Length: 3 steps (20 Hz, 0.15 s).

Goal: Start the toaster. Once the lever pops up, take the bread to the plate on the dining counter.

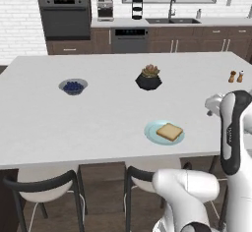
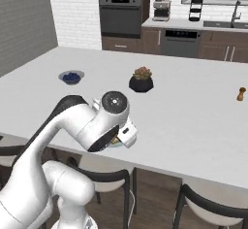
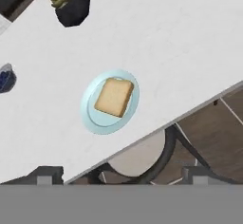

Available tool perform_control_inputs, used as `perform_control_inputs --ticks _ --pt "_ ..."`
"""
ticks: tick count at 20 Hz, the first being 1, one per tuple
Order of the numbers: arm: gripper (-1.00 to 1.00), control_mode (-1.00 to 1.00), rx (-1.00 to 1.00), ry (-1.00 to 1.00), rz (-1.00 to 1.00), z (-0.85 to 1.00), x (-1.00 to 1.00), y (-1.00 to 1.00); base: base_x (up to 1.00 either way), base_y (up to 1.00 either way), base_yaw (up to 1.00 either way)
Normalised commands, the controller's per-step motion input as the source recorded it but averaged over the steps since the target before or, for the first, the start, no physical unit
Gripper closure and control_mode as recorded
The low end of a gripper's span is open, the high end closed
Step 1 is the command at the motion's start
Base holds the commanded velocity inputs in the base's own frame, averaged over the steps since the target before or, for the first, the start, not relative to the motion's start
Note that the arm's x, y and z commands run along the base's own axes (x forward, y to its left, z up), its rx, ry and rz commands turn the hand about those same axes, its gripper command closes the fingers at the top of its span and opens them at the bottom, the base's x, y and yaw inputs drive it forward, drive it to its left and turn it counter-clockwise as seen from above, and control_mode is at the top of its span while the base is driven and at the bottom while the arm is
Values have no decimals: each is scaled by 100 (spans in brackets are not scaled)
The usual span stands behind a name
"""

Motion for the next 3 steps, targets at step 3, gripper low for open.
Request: perform_control_inputs --ticks 3 --pt "-100 -100 -15 34 -5 0 -88 0 0 0 0"
